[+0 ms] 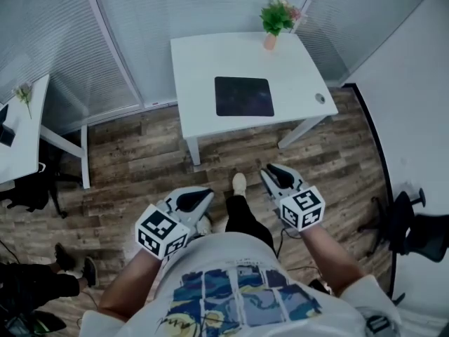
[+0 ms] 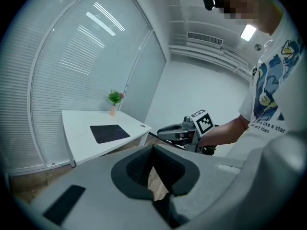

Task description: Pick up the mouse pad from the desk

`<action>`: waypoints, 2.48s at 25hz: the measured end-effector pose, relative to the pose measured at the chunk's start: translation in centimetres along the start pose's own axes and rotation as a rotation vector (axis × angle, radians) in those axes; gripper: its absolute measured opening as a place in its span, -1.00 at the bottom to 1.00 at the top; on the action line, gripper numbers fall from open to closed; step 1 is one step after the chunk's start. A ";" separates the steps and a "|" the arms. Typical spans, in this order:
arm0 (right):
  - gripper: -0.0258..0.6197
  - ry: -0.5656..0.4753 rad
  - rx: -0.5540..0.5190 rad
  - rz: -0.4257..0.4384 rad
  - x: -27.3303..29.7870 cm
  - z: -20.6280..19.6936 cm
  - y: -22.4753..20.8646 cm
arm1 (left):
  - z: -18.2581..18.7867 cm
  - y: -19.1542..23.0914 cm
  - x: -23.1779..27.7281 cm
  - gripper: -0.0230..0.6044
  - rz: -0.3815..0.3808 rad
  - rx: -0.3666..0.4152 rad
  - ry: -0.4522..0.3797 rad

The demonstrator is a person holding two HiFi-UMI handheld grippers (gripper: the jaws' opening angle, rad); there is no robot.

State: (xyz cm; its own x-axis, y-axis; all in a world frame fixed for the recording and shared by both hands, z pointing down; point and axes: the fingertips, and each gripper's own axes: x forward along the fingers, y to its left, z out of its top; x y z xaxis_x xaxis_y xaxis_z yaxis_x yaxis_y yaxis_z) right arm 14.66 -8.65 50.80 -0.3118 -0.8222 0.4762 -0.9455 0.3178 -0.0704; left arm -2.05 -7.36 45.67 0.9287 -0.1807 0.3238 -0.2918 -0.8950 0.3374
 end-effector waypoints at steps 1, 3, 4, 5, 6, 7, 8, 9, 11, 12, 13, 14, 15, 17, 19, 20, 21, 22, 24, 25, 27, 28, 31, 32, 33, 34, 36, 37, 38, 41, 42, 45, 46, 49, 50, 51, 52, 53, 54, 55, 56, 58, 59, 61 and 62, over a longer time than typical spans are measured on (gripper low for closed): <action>-0.67 0.003 -0.005 -0.002 0.7 0.2 -1.0 | 0.4 0.5 0.3 -0.92 0.008 0.000 -0.003; -0.66 0.007 -0.014 -0.004 2.3 0.6 -3.3 | 1.1 2.0 1.1 -0.92 0.035 0.001 -0.009; -0.66 0.007 -0.017 -0.004 3.1 0.8 -4.5 | 1.5 2.9 1.5 -0.92 0.051 0.000 -0.012; -0.65 0.008 -0.021 -0.003 4.0 1.0 -5.6 | 1.9 3.7 1.9 -0.92 0.067 -0.003 -0.016; -0.65 0.012 -0.024 -0.003 5.0 1.2 -6.9 | 2.4 4.5 2.3 -0.92 0.080 -0.005 -0.020; -0.65 0.017 -0.028 -0.002 5.9 1.4 -8.1 | 3.0 5.3 2.7 -0.92 0.091 -0.004 -0.023; -0.65 0.022 -0.033 0.001 6.8 1.7 -9.3 | 3.7 6.0 3.2 -0.92 0.102 -0.004 -0.025; -0.64 0.026 -0.037 0.006 7.8 2.1 -10.5 | 4.3 6.7 3.8 -0.92 0.112 -0.005 -0.025; -0.64 0.034 -0.044 0.013 9.7 2.9 -13.0 | 5.5 8.2 5.1 -0.92 0.129 -0.012 -0.024; -0.64 0.038 -0.047 0.016 10.6 3.3 -14.2 | 6.2 8.8 5.9 -0.92 0.135 -0.016 -0.024; -0.64 0.043 -0.051 0.019 11.5 3.6 -15.4 | 6.8 9.4 6.7 -0.92 0.141 -0.021 -0.025; -0.63 0.049 -0.056 0.022 12.5 3.9 -16.7 | 7.4 10.0 7.5 -0.92 0.148 -0.027 -0.028; -0.63 0.056 -0.061 0.025 13.4 4.1 -17.9 | 7.9 10.6 8.3 -0.92 0.155 -0.034 -0.032; -0.61 0.068 -0.068 0.030 15.2 4.2 -20.4 | 8.9 11.6 9.7 -0.92 0.167 -0.041 -0.038; -0.60 0.084 -0.070 0.032 16.9 4.0 -22.7 | 9.6 12.4 10.9 -0.92 0.182 -0.048 -0.038; -0.59 0.094 -0.070 0.031 17.7 3.8 -23.8 | 9.8 12.7 11.4 -0.92 0.191 -0.055 -0.037; -0.58 0.104 -0.073 0.031 18.5 3.7 -24.9 | 10.0 13.0 11.9 -0.92 0.199 -0.061 -0.036; -0.56 0.113 -0.076 0.031 19.3 3.5 -26.0 | 10.2 13.4 12.4 -0.92 0.208 -0.066 -0.035; -0.54 0.131 -0.080 0.031 21.0 3.0 -28.1 | 10.4 14.0 13.4 -0.92 0.226 -0.079 -0.031; -0.53 0.141 -0.081 0.030 21.8 2.7 -29.2 | 10.4 14.3 13.9 -0.92 0.236 -0.088 -0.028; -0.52 0.159 -0.080 0.028 23.4 2.1 -31.3 | 10.6 14.9 14.8 -0.92 0.257 -0.101 -0.024; -0.51 0.171 -0.079 0.026 24.2 1.7 -32.2 | 10.8 15.1 15.2 -0.92 0.266 -0.103 -0.023; -0.49 0.208 -0.074 0.028 26.4 0.7 -34.8 | 11.3 15.8 16.4 -0.92 0.295 -0.115 -0.023; -0.47 0.220 -0.074 0.033 27.2 0.3 -35.5 | 11.3 16.0 16.8 -0.92 0.305 -0.118 -0.024; -0.46 0.233 -0.075 0.037 27.9 -0.1 -36.2 | 11.4 16.2 17.2 -0.92 0.315 -0.122 -0.023; -0.45 0.246 -0.076 0.040 28.5 -0.4 -36.8 | 11.5 16.4 17.5 -0.92 0.325 -0.127 -0.023; -0.44 0.263 -0.079 0.047 29.7 -0.8 -37.7 | 11.6 16.8 18.2 -0.92 0.344 -0.141 -0.023; -0.44 0.268 -0.079 0.051 30.3 -0.8 -38.1 | 11.8 16.9 18.4 -0.92 0.353 -0.145 -0.023; -0.42 0.273 -0.080 0.054 30.9 -0.8 -38.5 | 11.9 17.1 18.6 -0.92 0.360 -0.145 -0.024; -0.39 0.290 -0.085 0.065 32.5 -0.9 -39.4 | 12.2 17.5 19.0 -0.92 0.381 -0.147 -0.023; -0.38 0.295 -0.089 0.069 33.0 -0.9 -39.5 | 12.1 17.6 19.0 -0.92 0.389 -0.155 -0.020; -0.36 0.329 -0.092 0.078 34.3 -1.7 -39.9 | 11.8 18.0 19.1 -0.92 0.407 -0.182 -0.015; -0.35 0.332 -0.092 0.081 34.6 -1.5 -39.9 | 11.8 18.2 19.1 -0.92 0.411 -0.185 -0.014; -0.30 0.337 -0.102 0.093 35.5 -0.9 -40.0 | 12.0 18.6 19.4 -0.92 0.417 -0.191 -0.014; -0.30 0.344 -0.105 0.096 35.8 -0.9 -40.1 | 12.1 18.8 19.5 -0.92 0.419 -0.191 -0.013; -0.30 0.352 -0.106 0.099 36.1 -1.0 -40.2 | 12.2 18.9 19.6 -0.92 0.421 -0.189 -0.013; -0.30 0.361 -0.103 0.101 36.4 -1.2 -40.3 | 12.3 19.1 19.6 -0.92 0.422 -0.186 -0.014; -0.30 0.372 -0.098 0.103 36.6 -1.4 -40.4 | 12.3 19.2 19.6 -0.92 0.423 -0.182 -0.014; -0.31 0.383 -0.090 0.105 36.7 -1.6 -40.5 | 12.4 19.4 19.6 -0.92 0.424 -0.181 -0.015; -0.30 0.390 -0.082 0.109 36.8 -1.7 -40.5 | 12.4 19.5 19.5 -0.92 0.426 -0.181 -0.016; -0.31 0.393 -0.074 0.111 36.9 -1.7 -40.5 | 12.4 19.6 19.5 -0.92 0.428 -0.185 -0.016; -0.32 0.389 -0.067 0.113 36.9 -1.6 -40.5 | 12.3 19.8 19.5 -0.92 0.433 -0.199 -0.014; -0.32 0.386 -0.068 0.113 36.9 -1.6 -40.5 | 12.3 19.9 19.5 -0.92 0.434 -0.203 -0.013; -0.33 0.384 -0.074 0.113 36.9 -1.6 -40.5 | 12.3 20.2 19.6 -0.92 0.430 -0.198 -0.013; -0.33 0.384 -0.076 0.111 36.9 -1.6 -40.4 | 12.4 20.3 19.7 -0.92 0.427 -0.192 -0.014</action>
State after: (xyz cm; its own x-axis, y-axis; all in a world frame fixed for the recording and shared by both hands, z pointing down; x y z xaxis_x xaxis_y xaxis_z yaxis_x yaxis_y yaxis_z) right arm 41.52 -51.08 72.67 -0.3405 -0.5497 0.7628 -0.8940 0.4406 -0.0816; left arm 13.16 -34.10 47.97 0.7189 -0.5231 0.4578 -0.6845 -0.6477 0.3347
